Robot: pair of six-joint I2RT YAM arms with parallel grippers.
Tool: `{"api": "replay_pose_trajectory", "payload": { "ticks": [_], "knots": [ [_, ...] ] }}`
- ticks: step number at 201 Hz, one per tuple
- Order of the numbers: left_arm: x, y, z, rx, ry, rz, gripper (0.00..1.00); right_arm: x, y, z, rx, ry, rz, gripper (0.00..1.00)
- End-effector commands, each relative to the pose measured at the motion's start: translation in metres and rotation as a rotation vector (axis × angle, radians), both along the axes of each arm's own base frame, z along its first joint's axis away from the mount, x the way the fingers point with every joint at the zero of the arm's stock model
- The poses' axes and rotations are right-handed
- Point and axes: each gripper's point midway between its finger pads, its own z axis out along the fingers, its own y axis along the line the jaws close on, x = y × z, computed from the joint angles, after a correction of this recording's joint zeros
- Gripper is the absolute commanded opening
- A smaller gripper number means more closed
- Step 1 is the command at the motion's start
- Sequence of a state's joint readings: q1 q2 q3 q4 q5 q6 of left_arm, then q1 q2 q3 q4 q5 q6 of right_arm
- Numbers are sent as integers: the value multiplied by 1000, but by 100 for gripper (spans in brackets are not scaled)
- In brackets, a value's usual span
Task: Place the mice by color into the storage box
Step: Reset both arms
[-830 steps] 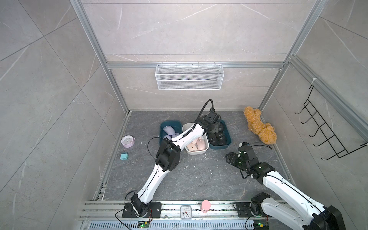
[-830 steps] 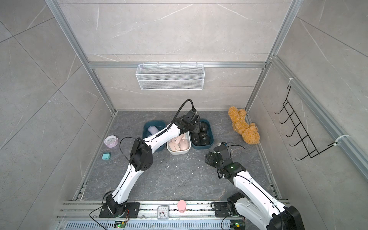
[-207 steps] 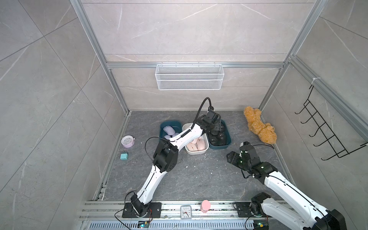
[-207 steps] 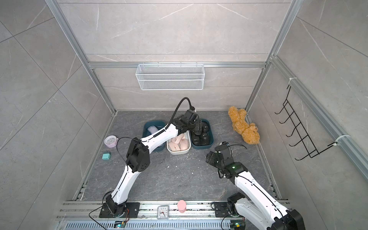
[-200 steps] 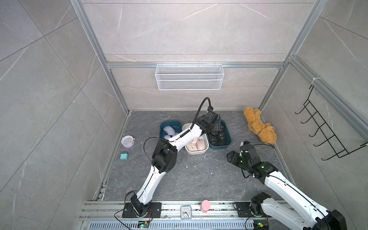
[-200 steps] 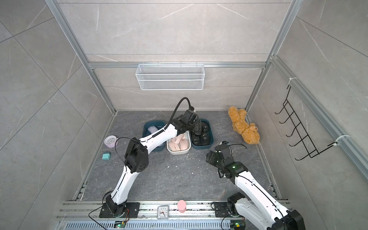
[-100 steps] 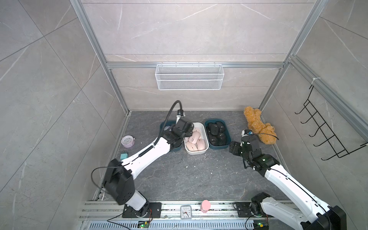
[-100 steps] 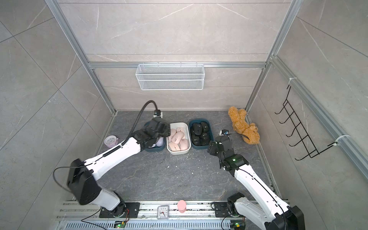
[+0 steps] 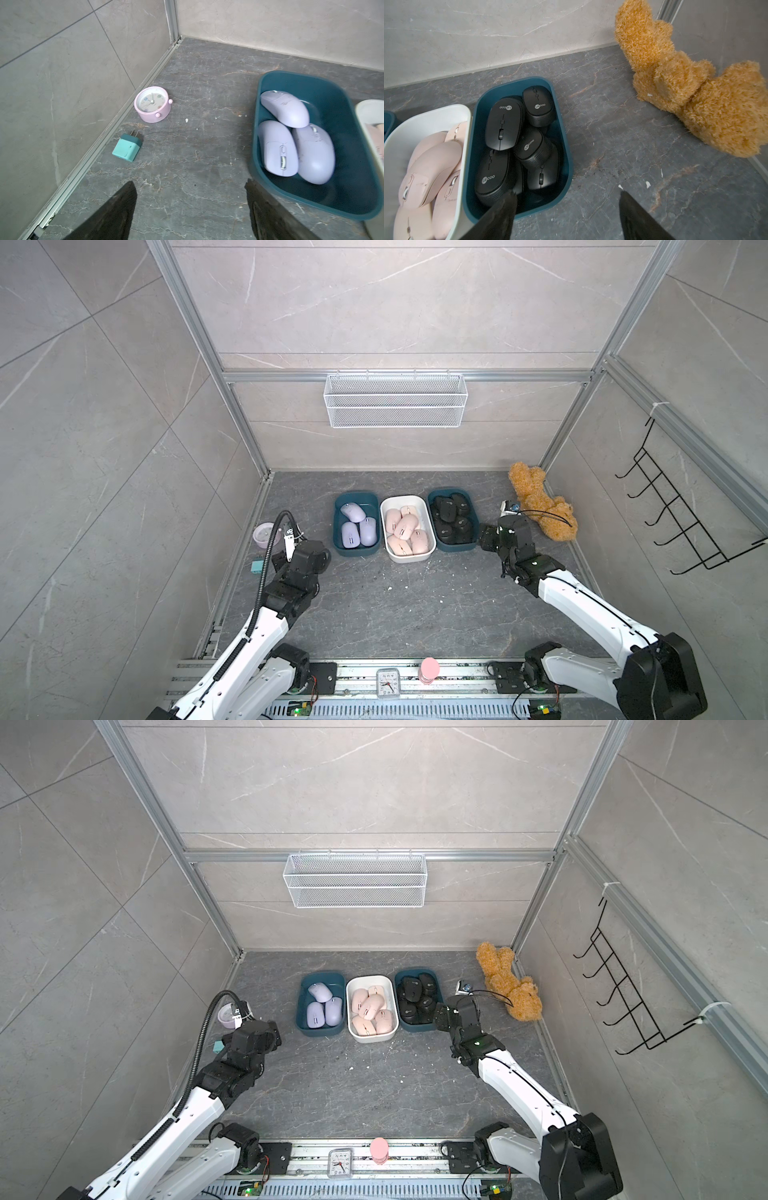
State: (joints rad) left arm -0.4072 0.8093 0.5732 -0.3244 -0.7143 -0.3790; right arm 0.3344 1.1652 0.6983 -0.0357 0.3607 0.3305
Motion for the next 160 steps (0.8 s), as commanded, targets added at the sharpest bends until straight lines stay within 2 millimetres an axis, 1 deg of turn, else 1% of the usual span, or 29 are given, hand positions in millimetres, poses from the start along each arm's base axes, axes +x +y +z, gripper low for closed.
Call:
{"api": "replay_pose_trajectory", "payload": {
  "ticks": [1,9,26,37,57,80,95,113,121,135,140,160],
  "knots": [
    [7,5,2,34,-73,16,84,12,-8,-3,-26,-48,-22,79],
    [9,4,-4,43,-76,13,84,15,-12,-8,-36,-43,-33,79],
    [16,3,-16,67,-83,7,85,18,-27,-16,-52,-32,-86,80],
    [23,4,-17,75,-79,13,86,20,-38,-20,-44,-35,-119,80],
    [45,4,-22,97,-42,-8,87,19,-56,-26,-29,-55,-177,80],
    [67,11,-29,154,-10,-7,87,19,-72,-30,-32,-67,-219,80],
    [75,18,-37,180,-21,2,87,21,-76,-29,-49,-80,-222,80],
    [81,30,-47,159,-38,17,87,22,-80,-30,-70,-111,-222,80],
    [83,35,-50,146,-53,21,87,22,-80,-32,-62,-93,-209,79],
    [87,42,-53,138,-93,22,88,25,-81,-26,-77,-129,-196,79],
    [87,43,-55,135,-102,17,88,27,-81,-21,-86,-167,-192,79],
    [93,47,-63,132,-131,-10,88,29,-87,-17,-114,-206,-195,80]
  ]
}}
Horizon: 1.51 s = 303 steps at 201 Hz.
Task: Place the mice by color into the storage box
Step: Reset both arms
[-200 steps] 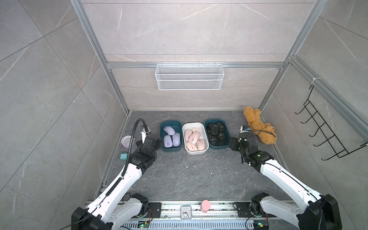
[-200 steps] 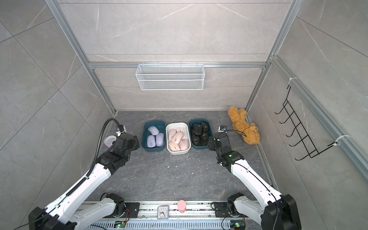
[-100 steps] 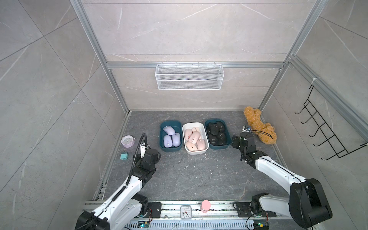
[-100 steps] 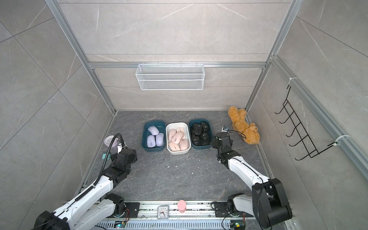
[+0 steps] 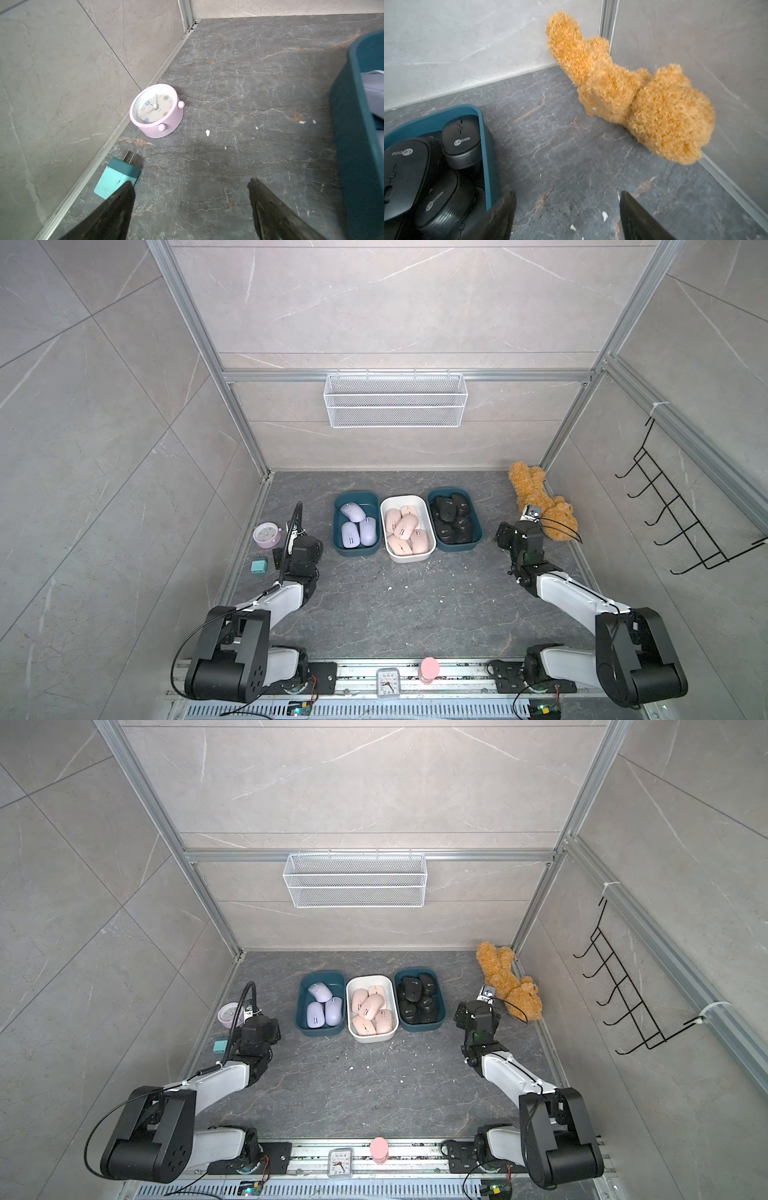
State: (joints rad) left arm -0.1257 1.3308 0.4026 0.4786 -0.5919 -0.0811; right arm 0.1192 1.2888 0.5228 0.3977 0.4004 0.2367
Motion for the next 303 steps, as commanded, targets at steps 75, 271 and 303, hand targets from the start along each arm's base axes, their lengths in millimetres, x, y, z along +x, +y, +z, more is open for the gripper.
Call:
{"api": "replay_pose_trajectory", "payload": {
  "ticks": [75,271,303],
  "knots": [
    [35,-3,1,-110,-112,-146,89,-9,-8,-19,-78,-65,19,79],
    [32,-7,-9,-138,-136,-202,100,7,26,-44,-79,-82,261,100],
    [32,-7,-8,-138,-137,-201,100,7,25,-44,-79,-82,260,100]
  ]
}}
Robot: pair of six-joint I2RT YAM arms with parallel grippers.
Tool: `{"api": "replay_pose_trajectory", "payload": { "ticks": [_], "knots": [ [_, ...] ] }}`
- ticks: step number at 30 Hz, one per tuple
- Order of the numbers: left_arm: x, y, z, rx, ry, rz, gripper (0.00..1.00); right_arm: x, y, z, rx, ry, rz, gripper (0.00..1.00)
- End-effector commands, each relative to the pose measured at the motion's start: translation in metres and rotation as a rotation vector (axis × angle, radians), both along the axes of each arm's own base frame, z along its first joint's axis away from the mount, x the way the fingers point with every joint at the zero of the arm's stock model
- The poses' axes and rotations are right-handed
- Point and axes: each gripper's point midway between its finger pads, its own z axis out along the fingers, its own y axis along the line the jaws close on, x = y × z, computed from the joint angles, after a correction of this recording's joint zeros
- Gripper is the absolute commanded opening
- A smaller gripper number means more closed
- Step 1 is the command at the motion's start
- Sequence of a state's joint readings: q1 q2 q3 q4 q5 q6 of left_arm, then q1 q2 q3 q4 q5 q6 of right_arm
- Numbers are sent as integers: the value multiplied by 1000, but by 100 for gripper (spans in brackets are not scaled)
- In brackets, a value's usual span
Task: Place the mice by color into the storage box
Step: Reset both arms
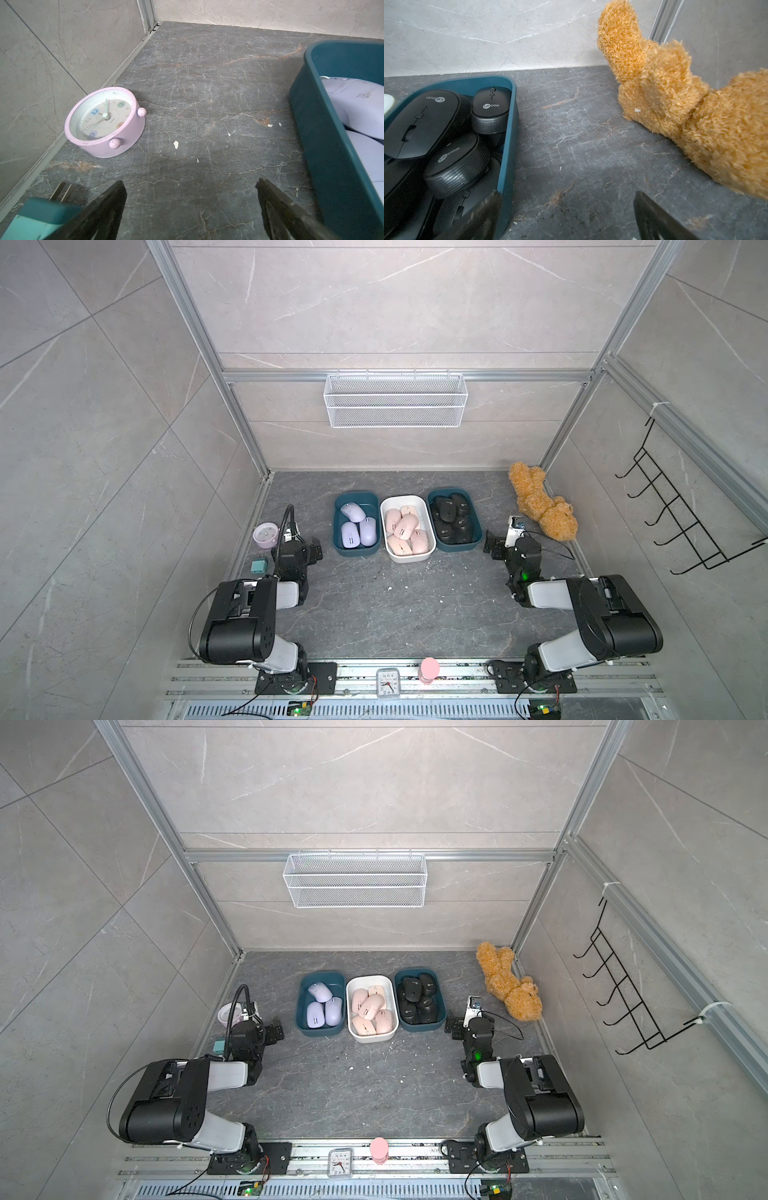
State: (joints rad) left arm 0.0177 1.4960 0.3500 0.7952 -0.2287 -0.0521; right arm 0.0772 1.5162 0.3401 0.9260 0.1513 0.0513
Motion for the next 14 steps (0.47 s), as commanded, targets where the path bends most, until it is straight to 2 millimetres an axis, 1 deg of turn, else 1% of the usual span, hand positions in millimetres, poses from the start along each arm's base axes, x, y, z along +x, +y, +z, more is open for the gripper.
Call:
{"api": "replay_pose_trajectory", "payload": {
  "ticks": [1,14],
  "knots": [
    [7,1,14,10,-60,-6,100,0,0,0,-12,-10,5,100],
    [7,1,14,11,-61,-7,100,1,0,1,-12,-10,6,100]
  ]
}}
